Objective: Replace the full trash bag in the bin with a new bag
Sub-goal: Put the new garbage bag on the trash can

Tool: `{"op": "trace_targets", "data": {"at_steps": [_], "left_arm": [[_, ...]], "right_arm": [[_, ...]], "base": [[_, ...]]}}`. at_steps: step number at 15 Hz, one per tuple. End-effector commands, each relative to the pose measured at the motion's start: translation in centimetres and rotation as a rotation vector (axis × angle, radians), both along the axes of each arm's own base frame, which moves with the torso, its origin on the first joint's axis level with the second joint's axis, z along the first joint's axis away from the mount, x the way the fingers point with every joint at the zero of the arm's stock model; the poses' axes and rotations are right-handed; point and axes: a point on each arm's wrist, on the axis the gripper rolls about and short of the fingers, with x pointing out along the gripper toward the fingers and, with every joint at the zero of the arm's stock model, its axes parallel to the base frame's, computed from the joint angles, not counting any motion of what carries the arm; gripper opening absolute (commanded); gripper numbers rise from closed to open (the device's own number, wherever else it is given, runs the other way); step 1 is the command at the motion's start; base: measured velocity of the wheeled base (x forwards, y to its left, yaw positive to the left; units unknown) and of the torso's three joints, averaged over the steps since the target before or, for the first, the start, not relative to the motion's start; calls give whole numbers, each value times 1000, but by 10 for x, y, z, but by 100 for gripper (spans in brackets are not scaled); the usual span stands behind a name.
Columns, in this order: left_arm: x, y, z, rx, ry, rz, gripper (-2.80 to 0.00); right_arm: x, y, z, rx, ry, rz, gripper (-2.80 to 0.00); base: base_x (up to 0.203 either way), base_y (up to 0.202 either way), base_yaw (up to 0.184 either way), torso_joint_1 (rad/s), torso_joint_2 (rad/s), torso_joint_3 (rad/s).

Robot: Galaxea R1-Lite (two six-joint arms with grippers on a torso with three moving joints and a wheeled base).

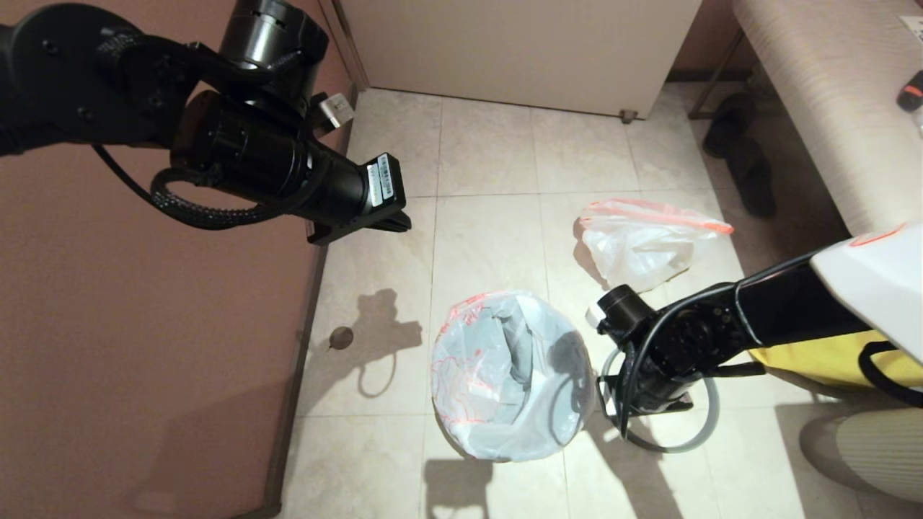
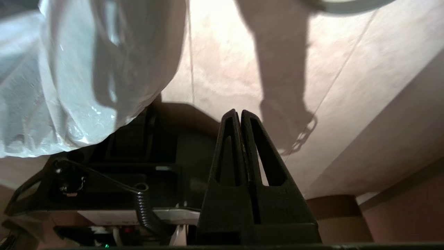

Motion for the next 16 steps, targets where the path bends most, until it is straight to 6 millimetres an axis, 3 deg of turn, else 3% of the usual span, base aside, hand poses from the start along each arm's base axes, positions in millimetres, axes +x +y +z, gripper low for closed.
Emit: {"op": "trace_targets", "data": {"at_steps": [1, 6, 9, 11, 13, 14, 16], "left_arm": [[3, -1, -3, 9, 9, 8, -280], [4, -4, -6, 14, 15, 3, -280], [5, -3, -6, 13, 16, 8, -280], [7, -7, -10, 20, 26, 3, -280], [8, -7, -11, 27, 26, 12, -280], [7, -8, -11, 28, 25, 9, -280], [7, -9, -11, 29, 26, 7, -280]], "right_arm": [[-2, 24, -43, -2, 98, 27, -280], [23, 62, -34, 204, -125, 79, -280], [49, 80, -4, 326, -290, 56, -280], [56, 82, 16, 369, -360, 48, -280], [52, 63, 13, 324, -344, 1, -280], [53, 41, 5, 288, -316, -46, -280], [70, -25, -2, 243, -298, -200, -280]], "base": [[0, 0, 0, 0, 0, 0], [0, 0, 0, 0, 0, 0], [0, 0, 0, 0, 0, 0], [0, 0, 0, 0, 0, 0], [0, 0, 0, 0, 0, 0], [0, 0, 0, 0, 0, 0], [0, 0, 0, 0, 0, 0]]}}
